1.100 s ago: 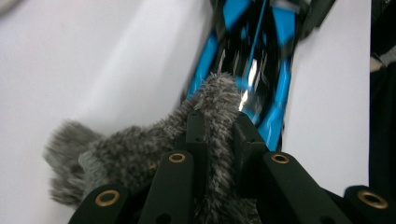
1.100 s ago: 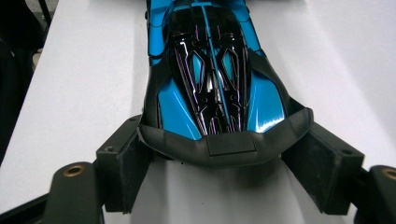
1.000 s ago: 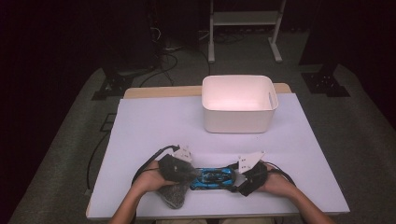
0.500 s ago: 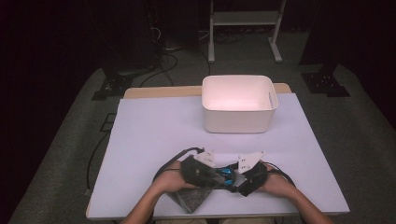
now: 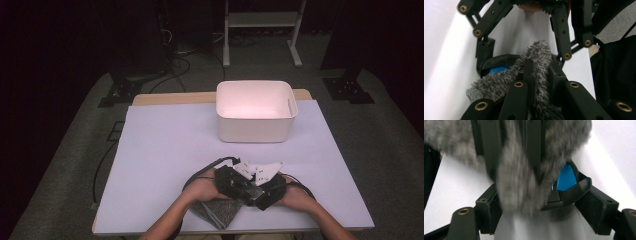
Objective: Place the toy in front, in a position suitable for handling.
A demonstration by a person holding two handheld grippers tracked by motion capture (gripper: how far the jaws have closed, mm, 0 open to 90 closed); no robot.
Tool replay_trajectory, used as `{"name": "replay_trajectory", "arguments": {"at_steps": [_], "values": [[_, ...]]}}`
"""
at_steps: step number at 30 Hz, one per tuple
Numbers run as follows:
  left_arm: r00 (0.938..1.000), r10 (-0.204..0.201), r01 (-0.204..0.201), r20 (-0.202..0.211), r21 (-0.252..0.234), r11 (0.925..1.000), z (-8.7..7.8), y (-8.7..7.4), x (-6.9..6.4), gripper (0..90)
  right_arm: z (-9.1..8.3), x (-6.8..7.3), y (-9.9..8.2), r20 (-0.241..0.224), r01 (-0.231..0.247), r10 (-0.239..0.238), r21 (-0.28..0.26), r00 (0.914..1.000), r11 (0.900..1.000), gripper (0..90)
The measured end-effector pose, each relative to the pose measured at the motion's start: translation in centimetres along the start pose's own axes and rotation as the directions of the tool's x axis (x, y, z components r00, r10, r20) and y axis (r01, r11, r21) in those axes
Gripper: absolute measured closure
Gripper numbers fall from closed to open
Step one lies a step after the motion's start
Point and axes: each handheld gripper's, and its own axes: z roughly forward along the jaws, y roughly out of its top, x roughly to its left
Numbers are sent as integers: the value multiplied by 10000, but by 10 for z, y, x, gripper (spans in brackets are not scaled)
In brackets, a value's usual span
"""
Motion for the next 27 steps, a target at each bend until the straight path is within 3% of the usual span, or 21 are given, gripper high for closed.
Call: {"name": "replay_trajectory", "arguments": {"at_steps": [10,12,14,16,21,27], "values": [[9997,-238,235,-83,-375,9990,-13,-12,6,795,0,0,0,12,-1,1,-2,10000,10000,244],[9994,-278,268,-223,-419,9988,-16,-12,7,794,0,0,0,10,-37,37,10,10000,10000,244],[9967,-279,250,-768,-383,9990,-22,-8,10,789,0,0,0,10,-22,22,1,10000,10000,244],[9960,-303,276,-836,-333,9991,-23,-8,12,788,0,0,0,11,-9,9,-1,10000,10000,244],[9938,-652,606,-902,-531,9968,-17,-7,20,786,0,1,0,-29,-90,89,-42,10000,10000,244],[9947,-462,440,-913,-265,9987,-9,1,25,786,0,0,0,-2,-32,32,-21,10000,10000,244]]}}
